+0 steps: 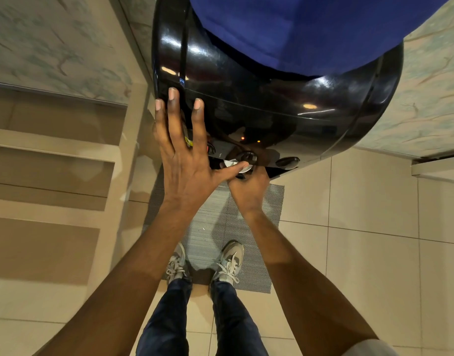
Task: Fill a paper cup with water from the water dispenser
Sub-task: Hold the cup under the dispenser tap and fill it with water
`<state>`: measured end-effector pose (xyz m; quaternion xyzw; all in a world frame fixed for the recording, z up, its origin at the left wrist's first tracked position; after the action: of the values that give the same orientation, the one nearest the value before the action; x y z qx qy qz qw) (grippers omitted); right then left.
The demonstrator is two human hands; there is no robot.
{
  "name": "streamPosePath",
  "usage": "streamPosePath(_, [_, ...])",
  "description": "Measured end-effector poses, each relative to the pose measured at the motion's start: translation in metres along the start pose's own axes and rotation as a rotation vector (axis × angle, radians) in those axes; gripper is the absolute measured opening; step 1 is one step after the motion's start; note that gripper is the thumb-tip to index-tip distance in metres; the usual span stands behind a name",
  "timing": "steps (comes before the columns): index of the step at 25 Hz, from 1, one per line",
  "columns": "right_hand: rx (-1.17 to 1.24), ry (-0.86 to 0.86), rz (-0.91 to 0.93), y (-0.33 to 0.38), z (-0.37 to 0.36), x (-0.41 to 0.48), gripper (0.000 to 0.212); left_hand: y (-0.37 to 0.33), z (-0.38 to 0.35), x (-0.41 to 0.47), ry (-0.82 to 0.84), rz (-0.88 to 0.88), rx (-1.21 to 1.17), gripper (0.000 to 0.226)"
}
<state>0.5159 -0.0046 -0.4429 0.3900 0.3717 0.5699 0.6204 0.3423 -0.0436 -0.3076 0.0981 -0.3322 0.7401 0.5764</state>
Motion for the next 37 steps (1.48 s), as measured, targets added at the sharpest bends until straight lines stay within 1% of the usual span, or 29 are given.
streamPosePath(4, [0.001, 0.019, -0.040, -0.011, -0.001, 0.001, 0.050, 0.000, -0.004, -0.001, 0.021, 0.005, 0.000, 0.144])
streamPosePath(10, [-0.022, 0.013, -0.054, -0.016, -0.001, 0.001, 0.051, -0.004, -0.007, -0.002, 0.049, -0.002, 0.015, 0.142])
streamPosePath(12, [-0.018, 0.010, -0.047, -0.015, -0.001, 0.000, 0.052, -0.005, -0.008, -0.002, 0.051, 0.003, 0.010, 0.145])
streamPosePath(18, [-0.008, 0.003, -0.021, -0.010, 0.000, 0.001, 0.057, -0.010, -0.010, 0.000, 0.030, 0.035, -0.031, 0.144])
streamPosePath(23, [-0.024, 0.001, 0.002, -0.007, 0.001, 0.003, 0.056, -0.010, -0.008, 0.001, 0.023, 0.038, -0.048, 0.150])
streamPosePath(28, [-0.011, -0.029, 0.040, 0.000, 0.005, 0.000, 0.049, -0.012, -0.005, 0.001, 0.018, 0.032, -0.062, 0.150])
streamPosePath(34, [0.001, 0.012, 0.020, -0.001, 0.004, -0.002, 0.055, -0.012, -0.007, 0.001, 0.028, 0.035, -0.067, 0.150])
streamPosePath(37, [-0.010, -0.004, 0.038, 0.002, 0.007, -0.002, 0.055, -0.012, -0.008, 0.001, 0.029, 0.037, -0.074, 0.148])
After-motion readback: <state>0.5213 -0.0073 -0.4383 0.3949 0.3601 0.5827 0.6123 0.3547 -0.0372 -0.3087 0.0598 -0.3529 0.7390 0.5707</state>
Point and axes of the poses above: each hand's wrist, its own x-axis towards the middle knuckle, its own z-axis out of the back of the hand, y = z × x, the point moved 10 cm from there along x, towards the middle knuckle, and after that the axes turned 3 degrees about z, right-handed, at the moved point
